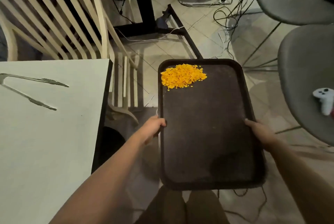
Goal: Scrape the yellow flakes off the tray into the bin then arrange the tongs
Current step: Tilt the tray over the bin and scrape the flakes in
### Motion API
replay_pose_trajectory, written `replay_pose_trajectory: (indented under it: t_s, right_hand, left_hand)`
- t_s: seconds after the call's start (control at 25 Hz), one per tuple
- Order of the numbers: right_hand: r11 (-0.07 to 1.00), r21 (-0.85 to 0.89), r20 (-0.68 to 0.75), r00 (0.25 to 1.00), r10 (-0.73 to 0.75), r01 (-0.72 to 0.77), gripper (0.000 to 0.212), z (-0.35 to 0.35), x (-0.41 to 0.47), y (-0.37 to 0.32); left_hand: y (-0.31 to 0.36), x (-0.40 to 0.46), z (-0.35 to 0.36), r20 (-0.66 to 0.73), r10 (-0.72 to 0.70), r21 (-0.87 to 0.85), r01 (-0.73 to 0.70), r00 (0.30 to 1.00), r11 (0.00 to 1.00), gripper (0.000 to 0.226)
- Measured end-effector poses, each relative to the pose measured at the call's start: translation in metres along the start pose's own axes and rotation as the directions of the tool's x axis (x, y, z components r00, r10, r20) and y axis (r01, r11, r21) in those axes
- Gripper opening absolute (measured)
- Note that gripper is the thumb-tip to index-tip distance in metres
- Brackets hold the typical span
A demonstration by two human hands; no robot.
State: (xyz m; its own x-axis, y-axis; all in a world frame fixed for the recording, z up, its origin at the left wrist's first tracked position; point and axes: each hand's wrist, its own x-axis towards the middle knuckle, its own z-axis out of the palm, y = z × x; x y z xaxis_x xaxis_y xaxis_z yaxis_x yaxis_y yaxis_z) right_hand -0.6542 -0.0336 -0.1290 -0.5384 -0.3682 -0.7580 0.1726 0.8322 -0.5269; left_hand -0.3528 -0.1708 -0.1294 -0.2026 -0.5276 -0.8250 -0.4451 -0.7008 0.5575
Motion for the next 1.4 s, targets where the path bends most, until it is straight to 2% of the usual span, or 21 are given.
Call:
replay_pose_trajectory:
  t_s: [0.08, 0.16, 0.36, 0.48, 0.6, 0.68, 0.76, 0.84, 0.92, 0.96, 1.0, 1.08, 1.24, 1.4]
  right_hand:
    - [0.997, -0.004, -0.114, 0.991, -0.071, 0.072, 0.031, 0.008, 0.026, 0.023]
    - [0.998, -0.019, -0.154, 0.986, -0.070, 0.068, 0.031, 0.016, 0.049, 0.047]
    - [0.992, -0.111, -0.162, 0.986, 0.039, -0.057, 0.033, 0.025, 0.096, 0.104]
    - [0.985, -0.161, -0.164, 0.986, 0.031, -0.058, 0.029, 0.035, 0.118, 0.126]
    - [0.967, -0.247, -0.147, 0.989, 0.031, -0.067, 0.027, 0.044, 0.139, 0.140]
    - [0.948, -0.307, -0.121, 0.991, 0.054, -0.089, 0.028, 0.050, 0.150, 0.146]
    - [0.924, -0.375, -0.103, 0.994, 0.036, -0.072, 0.029, 0.058, 0.161, 0.148]
    - [0.914, -0.403, -0.067, 0.998, 0.022, -0.047, 0.029, 0.065, 0.170, 0.149]
    - [0.908, -0.419, -0.033, 0.999, 0.012, -0.025, 0.028, 0.071, 0.175, 0.150]
    - [0.902, -0.431, -0.024, 1.000, 0.006, -0.016, 0.027, 0.074, 0.177, 0.150]
    - [0.898, -0.440, -0.015, 1.000, -0.001, -0.005, 0.026, 0.076, 0.178, 0.149]
    - [0.894, -0.448, 0.004, 1.000, -0.026, 0.025, 0.025, 0.081, 0.179, 0.150]
    - [0.886, -0.461, -0.009, 0.998, -0.065, 0.054, 0.024, 0.090, 0.179, 0.152]
    - [0.867, -0.496, -0.032, 0.997, -0.067, 0.042, 0.027, 0.100, 0.177, 0.149]
  left_hand:
    - [-0.008, 0.030, 0.011, -0.018, -0.013, 0.069, 0.014, 1.000, 0.998, 0.020]
    - [-0.022, 0.062, 0.026, -0.047, -0.043, 0.123, 0.048, 0.998, 0.991, 0.021]
    - [-0.075, 0.124, 0.057, -0.063, -0.181, 0.180, 0.190, 0.981, 0.965, 0.024]
    - [-0.118, 0.151, 0.072, -0.108, -0.270, 0.178, 0.286, 0.957, 0.941, 0.025]
    - [-0.158, 0.166, 0.080, -0.141, -0.346, 0.171, 0.367, 0.928, 0.914, 0.013]
    - [-0.179, 0.174, 0.081, -0.178, -0.358, 0.180, 0.388, 0.916, 0.904, 0.013]
    - [-0.198, 0.182, 0.080, -0.271, -0.330, 0.119, 0.372, 0.904, 0.920, 0.023]
    - [-0.210, 0.192, 0.076, -0.430, -0.258, 0.110, 0.334, 0.865, 0.936, 0.024]
    - [-0.213, 0.200, 0.070, -0.570, -0.197, 0.171, 0.349, 0.798, 0.921, 0.025]
    - [-0.211, 0.204, 0.067, -0.601, -0.136, 0.247, 0.345, 0.787, 0.906, 0.027]
    - [-0.205, 0.208, 0.067, -0.612, -0.065, 0.305, 0.311, 0.788, 0.900, 0.028]
    - [-0.195, 0.218, 0.066, -0.610, 0.029, 0.313, 0.207, 0.792, 0.927, 0.025]
    - [-0.177, 0.242, 0.070, -0.592, 0.138, 0.318, 0.073, 0.794, 0.945, 0.021]
    - [-0.163, 0.261, 0.078, -0.427, 0.214, 0.423, -0.015, 0.879, 0.906, 0.021]
